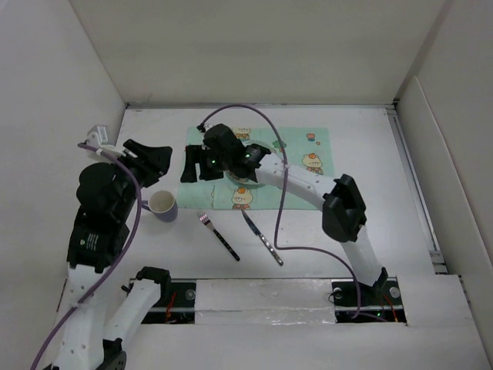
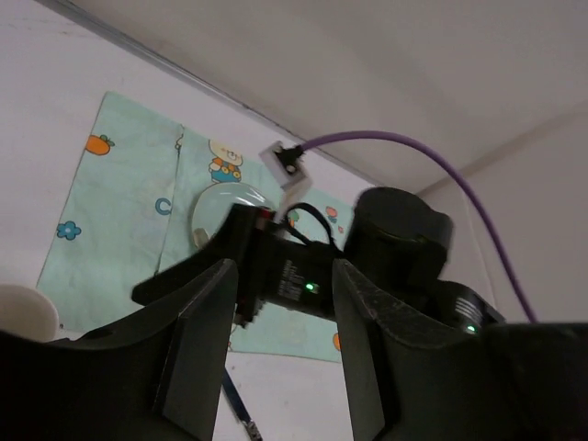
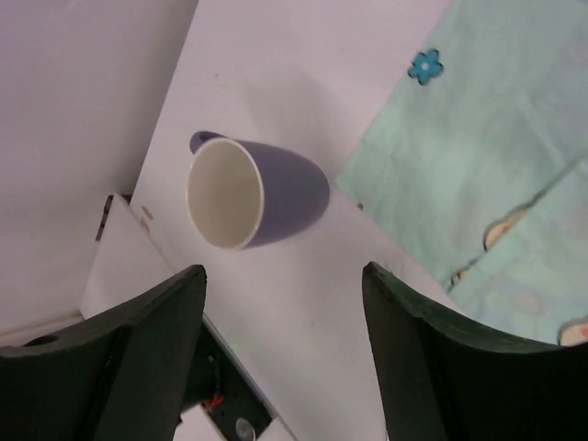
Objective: Set the dinner table for one person
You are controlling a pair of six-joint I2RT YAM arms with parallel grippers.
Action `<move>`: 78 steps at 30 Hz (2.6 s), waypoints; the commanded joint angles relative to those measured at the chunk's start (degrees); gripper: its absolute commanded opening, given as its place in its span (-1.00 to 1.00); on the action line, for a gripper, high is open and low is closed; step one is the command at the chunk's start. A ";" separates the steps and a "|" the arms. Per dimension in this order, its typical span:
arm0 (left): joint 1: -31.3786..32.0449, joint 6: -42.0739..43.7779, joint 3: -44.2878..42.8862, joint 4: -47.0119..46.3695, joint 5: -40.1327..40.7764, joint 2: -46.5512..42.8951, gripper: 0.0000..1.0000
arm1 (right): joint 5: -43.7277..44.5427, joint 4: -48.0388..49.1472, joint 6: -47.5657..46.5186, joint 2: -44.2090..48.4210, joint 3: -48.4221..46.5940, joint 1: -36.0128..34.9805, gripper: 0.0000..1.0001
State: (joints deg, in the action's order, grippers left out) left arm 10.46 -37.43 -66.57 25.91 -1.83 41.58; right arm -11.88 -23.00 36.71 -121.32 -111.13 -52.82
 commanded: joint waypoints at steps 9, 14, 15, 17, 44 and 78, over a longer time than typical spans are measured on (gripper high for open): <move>0.09 -1.25 -6.03 7.48 -0.46 -3.09 -0.14 | 2.91 -9.16 -1.91 -16.66 -21.22 -6.06 0.54; 0.09 -0.28 -6.12 8.45 -0.99 -3.17 -0.14 | 1.59 -8.20 0.99 -21.59 -27.03 -7.21 0.53; 0.09 -0.10 -6.21 8.98 -0.81 -3.26 -0.14 | 2.21 -8.02 1.43 -22.64 -27.21 -7.21 0.51; 0.62 0.25 -6.47 9.42 -0.29 -3.44 -0.14 | 2.65 -7.58 3.01 -22.91 -25.73 -7.74 0.23; 2.29 9.57 -1.99 1.08 2.79 10.53 -0.03 | 14.05 -19.50 -6.29 7.60 -7.84 38.11 -1.00; 2.29 16.34 -0.50 -9.48 -1.95 28.55 -0.05 | 25.50 -29.99 -8.23 -13.42 -22.64 45.52 -0.67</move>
State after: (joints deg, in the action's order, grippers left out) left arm 12.43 -22.02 -67.11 18.59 -3.07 70.39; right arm 11.88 -54.00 28.03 -135.31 -130.80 -6.48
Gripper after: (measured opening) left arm 0.476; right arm 0.153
